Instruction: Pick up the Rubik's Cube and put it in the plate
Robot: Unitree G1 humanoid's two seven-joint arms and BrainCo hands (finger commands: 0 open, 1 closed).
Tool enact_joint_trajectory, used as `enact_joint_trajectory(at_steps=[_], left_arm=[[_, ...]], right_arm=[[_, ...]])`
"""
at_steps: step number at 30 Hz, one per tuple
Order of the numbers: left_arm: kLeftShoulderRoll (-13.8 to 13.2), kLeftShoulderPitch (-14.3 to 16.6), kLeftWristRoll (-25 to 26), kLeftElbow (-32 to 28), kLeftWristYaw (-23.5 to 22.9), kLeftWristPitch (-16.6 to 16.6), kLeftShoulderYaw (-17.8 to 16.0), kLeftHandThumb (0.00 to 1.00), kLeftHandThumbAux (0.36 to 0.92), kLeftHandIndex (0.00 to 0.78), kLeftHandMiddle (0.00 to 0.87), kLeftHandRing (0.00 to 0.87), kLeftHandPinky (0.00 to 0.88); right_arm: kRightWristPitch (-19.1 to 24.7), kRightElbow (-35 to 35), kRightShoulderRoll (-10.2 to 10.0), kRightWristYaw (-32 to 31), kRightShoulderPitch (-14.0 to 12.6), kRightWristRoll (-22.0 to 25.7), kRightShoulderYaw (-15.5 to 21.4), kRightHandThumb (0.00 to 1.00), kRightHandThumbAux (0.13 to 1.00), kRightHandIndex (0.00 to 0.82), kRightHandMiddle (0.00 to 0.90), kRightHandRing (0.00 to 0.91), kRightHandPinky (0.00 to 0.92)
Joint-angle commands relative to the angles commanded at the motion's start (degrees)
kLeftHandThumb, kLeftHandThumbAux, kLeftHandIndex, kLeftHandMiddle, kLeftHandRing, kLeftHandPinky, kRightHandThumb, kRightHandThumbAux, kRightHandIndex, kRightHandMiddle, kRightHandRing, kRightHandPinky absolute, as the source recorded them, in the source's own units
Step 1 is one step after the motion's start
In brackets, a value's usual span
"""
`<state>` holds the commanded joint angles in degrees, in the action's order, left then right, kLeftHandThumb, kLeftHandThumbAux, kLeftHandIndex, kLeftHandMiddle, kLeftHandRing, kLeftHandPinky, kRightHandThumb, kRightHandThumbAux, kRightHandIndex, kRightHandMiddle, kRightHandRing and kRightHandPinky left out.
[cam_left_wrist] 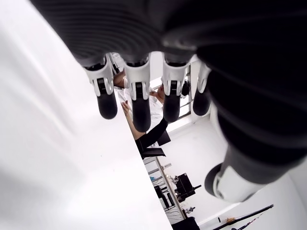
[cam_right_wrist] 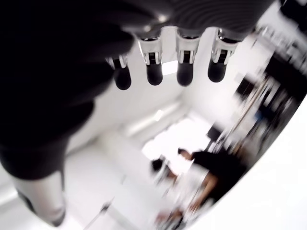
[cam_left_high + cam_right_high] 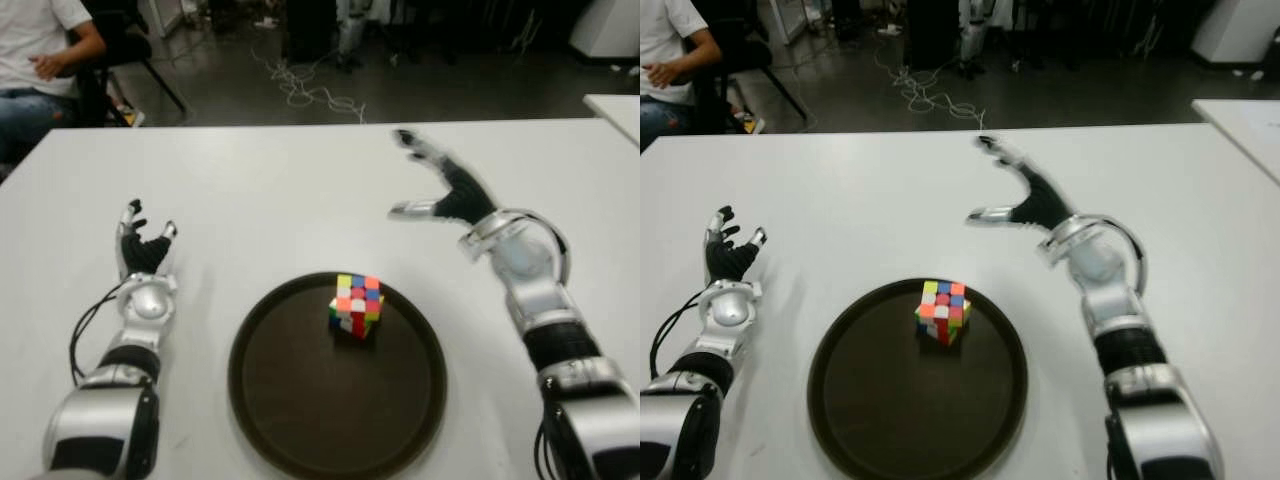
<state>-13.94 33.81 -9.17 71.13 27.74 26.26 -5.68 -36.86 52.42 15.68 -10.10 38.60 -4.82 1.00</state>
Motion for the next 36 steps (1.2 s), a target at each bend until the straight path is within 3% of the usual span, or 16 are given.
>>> enact_joint_trajectory(at_steps=[5,12,18,22,29,36], left_arm=[[-0.1,0.1,0.4,0.2,-0.4,0.2,-0.4,0.086,0.74,0.098,0.141,0.143,0.135],[-0.5,0.4,0.5,0.6,-0.8,-0.4,-0.5,0.094,0.73,0.094,0.145,0.15,0.15],[-0.8,0.5,0.2,0.8,-0.9,-0.7,-0.4,0.106,0.73,0.098,0.143,0.145,0.138],[-1.0,0.5,0.7,0.9,-1.5,-0.3,-0.8,0.113,0.735,0.114,0.145,0.15,0.144],[-1.0,0.4,1.0,1.1,-2.1,0.1,-1.3,0.117,0.743,0.134,0.152,0.16,0.157],[-1.3,0.5,0.9,1.2,-2.6,-0.1,-1.2,0.086,0.714,0.104,0.139,0.14,0.128]], right_arm=[[-1.8,8.7,0.1,9.2,1.0,-1.0,2.4,0.0,0.767,0.051,0.068,0.043,0.033],[-2.2,13.9,1.5,18.2,2.2,-2.7,3.2,0.0,0.752,0.061,0.079,0.059,0.05],[-3.0,16.6,1.2,24.2,-0.3,-4.1,2.9,0.0,0.742,0.063,0.068,0.048,0.026],[-2.7,17.5,-0.7,29.6,-2.7,-5.2,2.4,0.0,0.717,0.059,0.054,0.037,0.015],[-0.3,18.9,-0.5,31.5,-2.6,-5.8,2.0,0.0,0.685,0.06,0.048,0.028,0.005],[2.0,19.7,-0.1,31.8,-1.8,-6.2,1.8,0.0,0.656,0.075,0.042,0.024,0.014]])
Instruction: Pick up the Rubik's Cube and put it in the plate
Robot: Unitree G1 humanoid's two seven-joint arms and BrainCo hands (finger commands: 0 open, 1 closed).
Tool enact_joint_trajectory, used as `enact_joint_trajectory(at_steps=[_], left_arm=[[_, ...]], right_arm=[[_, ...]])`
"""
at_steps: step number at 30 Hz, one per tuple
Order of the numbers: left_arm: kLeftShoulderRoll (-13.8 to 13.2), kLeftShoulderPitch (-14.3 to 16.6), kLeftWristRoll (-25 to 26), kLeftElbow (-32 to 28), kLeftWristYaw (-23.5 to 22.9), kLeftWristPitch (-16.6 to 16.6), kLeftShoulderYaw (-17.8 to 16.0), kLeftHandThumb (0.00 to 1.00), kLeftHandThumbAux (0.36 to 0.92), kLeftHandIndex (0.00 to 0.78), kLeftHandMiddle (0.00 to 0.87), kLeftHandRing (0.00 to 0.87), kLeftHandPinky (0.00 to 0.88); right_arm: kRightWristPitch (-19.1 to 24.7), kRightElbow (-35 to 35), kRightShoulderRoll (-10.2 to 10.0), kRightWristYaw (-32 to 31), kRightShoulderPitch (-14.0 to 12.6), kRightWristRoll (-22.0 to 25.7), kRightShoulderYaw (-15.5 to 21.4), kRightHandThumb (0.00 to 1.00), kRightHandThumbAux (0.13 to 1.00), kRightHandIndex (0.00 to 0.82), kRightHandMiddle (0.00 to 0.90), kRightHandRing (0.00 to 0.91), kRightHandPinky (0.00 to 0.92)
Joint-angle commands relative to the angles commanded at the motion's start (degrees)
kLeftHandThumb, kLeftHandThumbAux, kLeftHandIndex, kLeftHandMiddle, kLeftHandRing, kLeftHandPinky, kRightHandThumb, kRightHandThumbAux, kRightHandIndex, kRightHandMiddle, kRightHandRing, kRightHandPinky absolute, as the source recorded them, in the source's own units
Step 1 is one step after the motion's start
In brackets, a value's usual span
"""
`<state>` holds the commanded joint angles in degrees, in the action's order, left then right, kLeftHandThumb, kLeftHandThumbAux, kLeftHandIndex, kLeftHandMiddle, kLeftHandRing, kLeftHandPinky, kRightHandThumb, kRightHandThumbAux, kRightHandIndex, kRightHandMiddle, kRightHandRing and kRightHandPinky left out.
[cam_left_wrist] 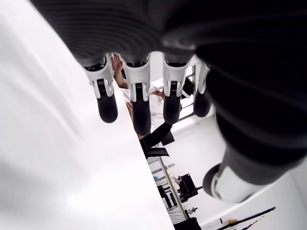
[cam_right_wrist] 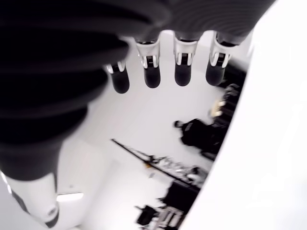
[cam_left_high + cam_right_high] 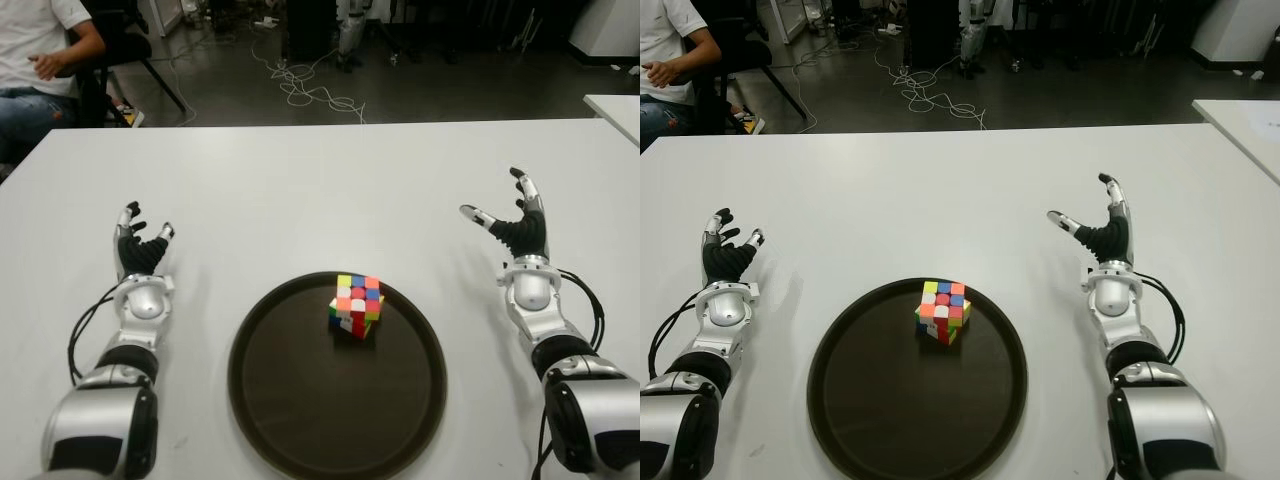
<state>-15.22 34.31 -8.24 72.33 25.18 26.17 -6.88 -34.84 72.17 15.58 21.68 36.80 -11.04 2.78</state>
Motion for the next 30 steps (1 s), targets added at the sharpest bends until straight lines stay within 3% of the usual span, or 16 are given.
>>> enact_joint_trajectory(at_steps=[7,14,19,24,30], left_arm=[[-0.2,-0.2,0.2,0.0,-0.1,-0.1,-0.2,0.072,0.717,0.108,0.143,0.138,0.122],[-0.4,-3.4,-1.1,-1.3,1.1,3.2,0.8,0.079,0.726,0.102,0.124,0.117,0.095],[-0.5,-4.7,-1.8,-2.1,2.0,5.0,1.4,0.046,0.728,0.096,0.114,0.118,0.108],[0.7,-10.4,-3.6,-5.3,5.3,10.0,2.9,0.042,0.736,0.098,0.122,0.138,0.143],[0.1,-10.1,-4.7,-4.4,6.8,11.9,3.5,0.092,0.753,0.098,0.154,0.179,0.207]], right_arm=[[-0.3,0.1,-0.1,0.2,-0.1,-0.4,-0.3,0.0,0.668,0.064,0.043,0.027,0.023],[-5.6,-1.9,-1.4,5.7,-5.9,-3.2,-2.4,0.0,0.735,0.044,0.033,0.01,0.004],[-6.2,-2.2,-1.5,6.7,-6.3,-4.0,-3.0,0.0,0.772,0.034,0.026,0.001,0.0],[-6.9,-2.4,-2.4,6.6,-6.5,-3.6,-2.6,0.0,0.803,0.021,0.007,0.0,0.0],[-7.8,-2.1,-3.0,6.5,-6.5,-3.1,-2.1,0.0,0.823,0.012,0.0,0.0,0.0]])
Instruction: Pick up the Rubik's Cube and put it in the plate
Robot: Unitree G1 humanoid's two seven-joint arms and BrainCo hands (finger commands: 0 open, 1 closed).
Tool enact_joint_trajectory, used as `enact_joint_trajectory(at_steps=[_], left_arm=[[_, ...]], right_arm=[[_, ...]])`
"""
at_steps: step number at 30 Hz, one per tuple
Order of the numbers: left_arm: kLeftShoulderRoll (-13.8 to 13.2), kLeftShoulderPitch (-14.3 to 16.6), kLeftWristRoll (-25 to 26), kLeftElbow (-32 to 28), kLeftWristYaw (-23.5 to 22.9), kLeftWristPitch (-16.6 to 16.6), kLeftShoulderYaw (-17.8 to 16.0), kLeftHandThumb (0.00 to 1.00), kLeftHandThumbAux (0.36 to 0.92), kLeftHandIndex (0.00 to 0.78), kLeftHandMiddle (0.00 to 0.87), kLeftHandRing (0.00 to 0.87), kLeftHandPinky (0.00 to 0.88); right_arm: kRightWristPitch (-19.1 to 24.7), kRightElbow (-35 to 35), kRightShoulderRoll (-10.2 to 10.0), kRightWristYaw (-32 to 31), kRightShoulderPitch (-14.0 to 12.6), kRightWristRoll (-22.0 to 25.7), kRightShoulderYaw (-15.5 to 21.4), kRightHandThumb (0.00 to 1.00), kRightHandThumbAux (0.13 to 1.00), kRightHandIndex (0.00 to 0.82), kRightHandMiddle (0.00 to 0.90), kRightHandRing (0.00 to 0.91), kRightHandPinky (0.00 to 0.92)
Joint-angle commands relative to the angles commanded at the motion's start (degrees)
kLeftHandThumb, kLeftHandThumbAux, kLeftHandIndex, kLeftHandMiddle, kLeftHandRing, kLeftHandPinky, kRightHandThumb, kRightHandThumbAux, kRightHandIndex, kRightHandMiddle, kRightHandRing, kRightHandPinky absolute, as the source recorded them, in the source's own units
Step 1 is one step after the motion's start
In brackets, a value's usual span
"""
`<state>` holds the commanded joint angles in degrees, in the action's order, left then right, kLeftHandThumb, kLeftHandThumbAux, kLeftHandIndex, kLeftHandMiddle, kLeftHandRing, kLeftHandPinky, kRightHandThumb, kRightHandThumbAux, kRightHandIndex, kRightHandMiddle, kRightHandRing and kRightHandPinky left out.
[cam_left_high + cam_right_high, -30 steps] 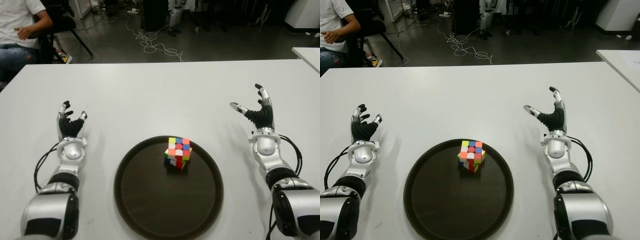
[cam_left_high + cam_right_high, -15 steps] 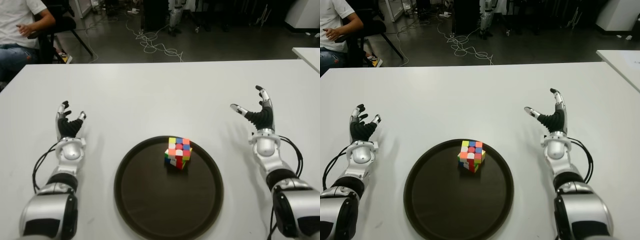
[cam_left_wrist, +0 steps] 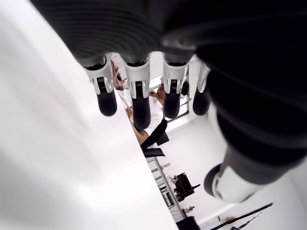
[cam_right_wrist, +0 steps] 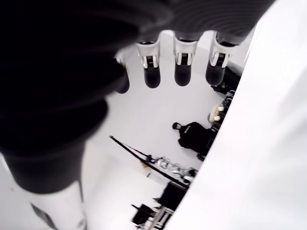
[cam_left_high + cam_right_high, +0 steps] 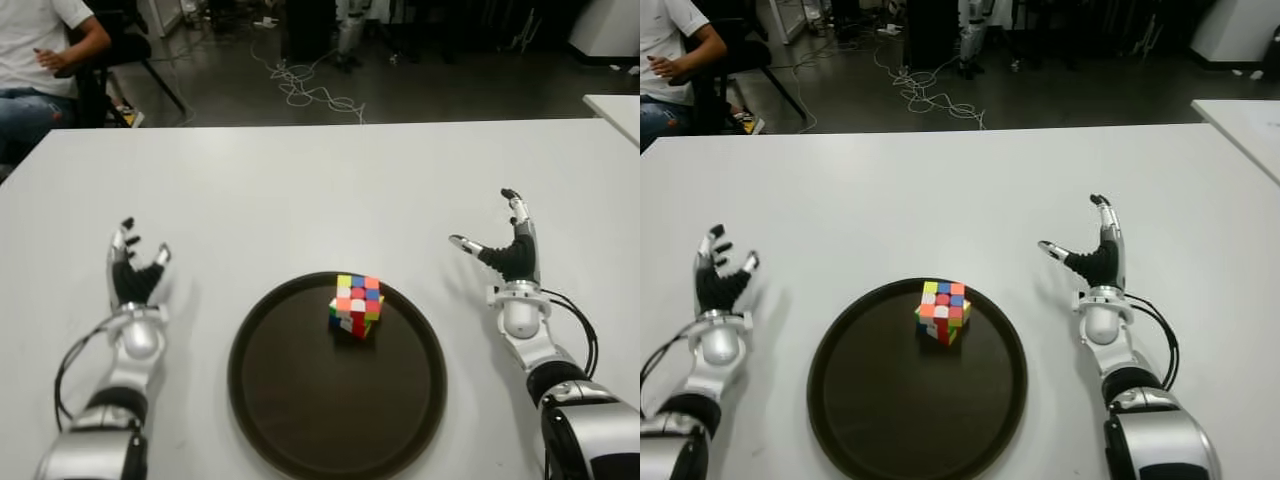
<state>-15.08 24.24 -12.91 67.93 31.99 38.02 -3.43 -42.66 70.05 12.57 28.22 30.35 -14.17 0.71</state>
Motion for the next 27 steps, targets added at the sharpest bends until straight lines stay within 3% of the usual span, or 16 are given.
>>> enact_joint_trajectory(at_steps=[4,12,27], left_arm=[[0.2,2.0,0.2,1.6,0.6,-0.4,-0.2,0.101,0.755,0.098,0.16,0.186,0.22],[0.2,1.8,0.0,1.9,2.5,0.8,-0.1,0.113,0.756,0.104,0.161,0.184,0.212],[-0.3,2.7,-1.1,3.2,4.4,-0.2,0.7,0.097,0.769,0.107,0.147,0.174,0.213]], right_arm=[[-0.4,0.1,-0.1,0.6,0.0,-0.4,-0.2,0.0,0.821,0.006,0.0,0.0,0.0],[-0.6,0.0,0.0,1.8,0.0,-1.2,-0.6,0.0,0.796,0.01,0.0,0.0,0.0],[0.2,0.5,0.4,1.7,0.9,-0.9,-0.2,0.0,0.75,0.021,0.003,0.0,0.0]])
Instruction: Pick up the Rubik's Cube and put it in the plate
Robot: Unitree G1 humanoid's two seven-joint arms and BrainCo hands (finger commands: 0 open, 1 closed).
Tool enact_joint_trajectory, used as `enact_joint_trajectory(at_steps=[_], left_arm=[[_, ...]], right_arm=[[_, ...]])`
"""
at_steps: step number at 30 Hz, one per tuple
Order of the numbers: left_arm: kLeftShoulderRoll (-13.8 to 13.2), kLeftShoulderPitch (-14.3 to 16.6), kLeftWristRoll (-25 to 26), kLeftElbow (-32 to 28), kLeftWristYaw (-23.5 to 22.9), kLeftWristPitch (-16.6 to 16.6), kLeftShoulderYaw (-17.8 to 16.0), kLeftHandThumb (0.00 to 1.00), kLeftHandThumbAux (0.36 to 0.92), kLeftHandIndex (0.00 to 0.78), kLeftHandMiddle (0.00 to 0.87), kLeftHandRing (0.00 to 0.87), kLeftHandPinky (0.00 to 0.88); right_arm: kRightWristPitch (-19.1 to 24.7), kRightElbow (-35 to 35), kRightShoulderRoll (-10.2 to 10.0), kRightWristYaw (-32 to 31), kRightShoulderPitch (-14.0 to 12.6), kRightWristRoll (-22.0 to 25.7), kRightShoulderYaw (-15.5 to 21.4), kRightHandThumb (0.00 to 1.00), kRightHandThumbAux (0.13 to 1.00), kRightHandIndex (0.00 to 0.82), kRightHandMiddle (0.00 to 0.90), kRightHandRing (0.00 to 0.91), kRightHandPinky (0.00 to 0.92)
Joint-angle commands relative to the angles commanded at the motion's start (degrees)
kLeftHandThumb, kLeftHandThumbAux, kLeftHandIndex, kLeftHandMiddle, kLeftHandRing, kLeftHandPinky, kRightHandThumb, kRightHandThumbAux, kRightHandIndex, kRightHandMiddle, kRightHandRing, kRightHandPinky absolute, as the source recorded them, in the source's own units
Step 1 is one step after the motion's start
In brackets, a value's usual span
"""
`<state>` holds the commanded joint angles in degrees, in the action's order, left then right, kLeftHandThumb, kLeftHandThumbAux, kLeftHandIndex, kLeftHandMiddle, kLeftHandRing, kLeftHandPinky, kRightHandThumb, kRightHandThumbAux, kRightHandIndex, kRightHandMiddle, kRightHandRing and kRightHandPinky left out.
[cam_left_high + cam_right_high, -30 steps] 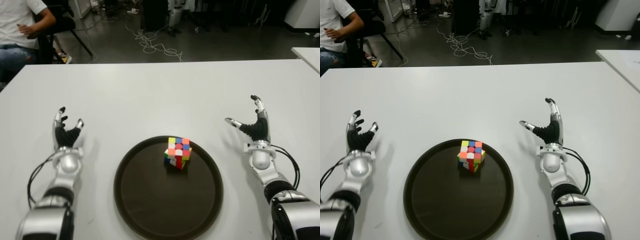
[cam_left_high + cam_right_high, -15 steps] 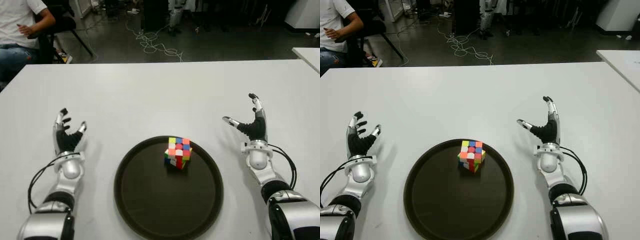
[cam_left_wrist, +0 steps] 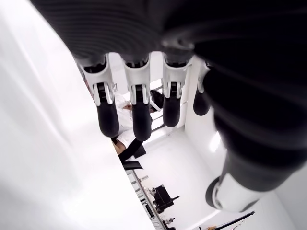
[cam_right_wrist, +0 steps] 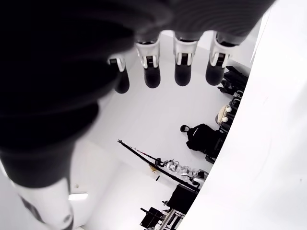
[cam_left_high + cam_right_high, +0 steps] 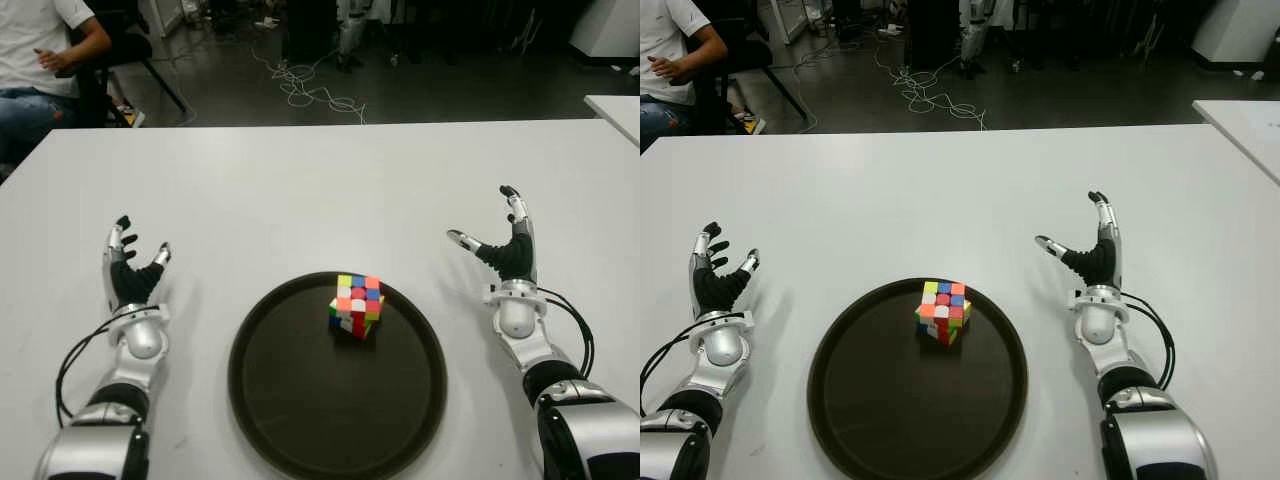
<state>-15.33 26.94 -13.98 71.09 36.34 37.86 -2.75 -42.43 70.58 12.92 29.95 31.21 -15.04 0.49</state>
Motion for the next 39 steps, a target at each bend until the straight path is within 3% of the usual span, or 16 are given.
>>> enact_joint_trajectory(at_steps=[7,17,29,39], left_arm=[[0.1,0.1,0.0,0.2,0.3,0.2,-0.1,0.094,0.775,0.108,0.149,0.169,0.19],[0.3,0.0,0.0,0.2,0.4,-0.2,-0.1,0.065,0.763,0.103,0.154,0.184,0.229],[0.4,0.1,0.3,0.4,-0.1,-0.5,-0.2,0.1,0.753,0.102,0.149,0.185,0.253],[0.5,0.2,0.5,0.2,-0.9,-1.0,-0.3,0.089,0.761,0.089,0.138,0.165,0.204]], right_arm=[[0.3,0.3,0.1,0.4,0.1,-0.4,-0.4,0.0,0.749,0.023,0.003,0.0,0.0],[-0.3,0.4,0.2,0.8,-0.1,-0.8,-0.6,0.0,0.787,0.031,0.004,0.0,0.0],[-1.1,0.3,0.4,0.5,-0.2,-1.0,-0.7,0.0,0.779,0.035,0.0,0.0,0.0],[-1.5,0.4,0.4,-0.1,-0.1,-0.7,-0.5,0.0,0.761,0.031,0.0,0.0,0.0]])
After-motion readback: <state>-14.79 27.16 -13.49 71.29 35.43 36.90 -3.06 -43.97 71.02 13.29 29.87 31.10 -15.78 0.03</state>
